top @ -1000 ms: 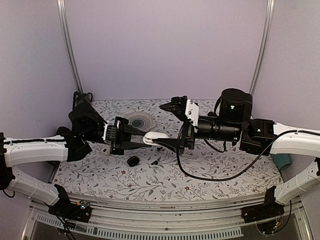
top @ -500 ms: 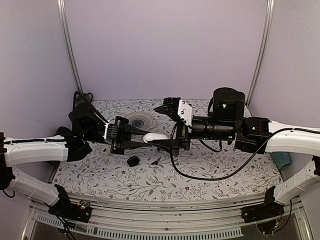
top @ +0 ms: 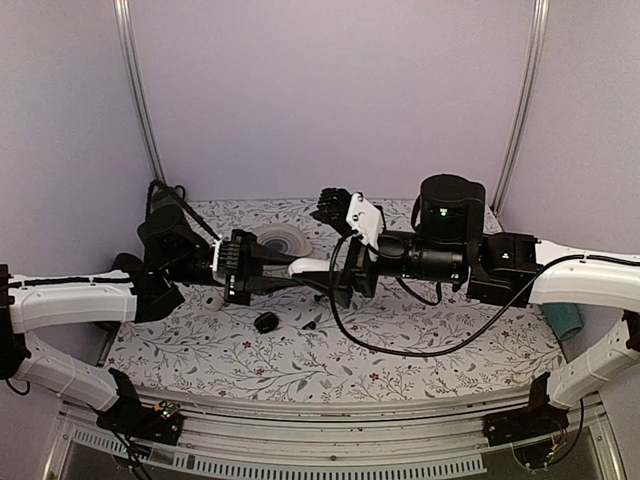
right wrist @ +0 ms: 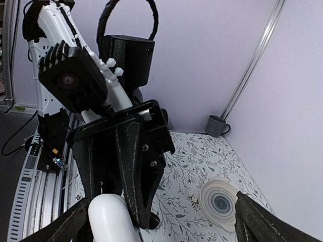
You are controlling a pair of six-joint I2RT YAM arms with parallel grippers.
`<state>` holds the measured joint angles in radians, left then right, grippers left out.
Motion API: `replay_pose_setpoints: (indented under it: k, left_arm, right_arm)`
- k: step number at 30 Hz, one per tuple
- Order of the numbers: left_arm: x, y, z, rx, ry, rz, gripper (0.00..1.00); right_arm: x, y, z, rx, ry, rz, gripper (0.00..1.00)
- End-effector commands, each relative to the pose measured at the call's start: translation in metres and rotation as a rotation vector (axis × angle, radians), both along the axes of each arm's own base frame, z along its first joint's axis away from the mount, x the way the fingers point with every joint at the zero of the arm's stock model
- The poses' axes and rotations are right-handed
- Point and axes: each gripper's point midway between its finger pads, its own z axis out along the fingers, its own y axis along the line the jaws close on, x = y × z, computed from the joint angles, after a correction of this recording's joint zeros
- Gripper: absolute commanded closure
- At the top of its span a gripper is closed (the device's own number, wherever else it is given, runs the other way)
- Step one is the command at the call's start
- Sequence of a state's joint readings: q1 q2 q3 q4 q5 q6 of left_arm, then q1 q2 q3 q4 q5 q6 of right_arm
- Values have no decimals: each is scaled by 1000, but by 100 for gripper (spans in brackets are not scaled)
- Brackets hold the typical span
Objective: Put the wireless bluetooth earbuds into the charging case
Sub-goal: Pick up the left earbud from the left side groove of the charging case.
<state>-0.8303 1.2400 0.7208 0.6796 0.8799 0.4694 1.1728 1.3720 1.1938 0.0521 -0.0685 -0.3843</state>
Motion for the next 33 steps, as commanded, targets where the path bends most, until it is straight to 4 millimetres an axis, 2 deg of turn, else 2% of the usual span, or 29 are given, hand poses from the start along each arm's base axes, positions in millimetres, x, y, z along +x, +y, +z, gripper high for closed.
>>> replay_pose_setpoints:
  k: [1,10,14,23,25,27,33]
  left_arm:
    - [-12,0,-2,-12,54,-63,100]
    - [-8,0,-3,-23,185,-50,100]
    - [-4,-2,-2,-25,240,-49,100]
    - [12,-9,4,-55,411,-32,100]
    - [14,-10,4,-58,437,-28,100]
    - [16,-11,3,-60,456,-23,100]
    - [22,-12,-2,-49,502,-12,100]
  right_arm:
    - [32,-18,20,51,3,-156,4]
    - [44,-22,12,64,116,-149,4]
    - [42,-18,4,44,134,-124,4]
    - [36,-14,2,39,127,-83,4]
    - [36,-13,-12,16,131,-83,4]
    - [38,-13,-16,5,125,-92,5]
    - [45,-15,-13,9,140,-113,4]
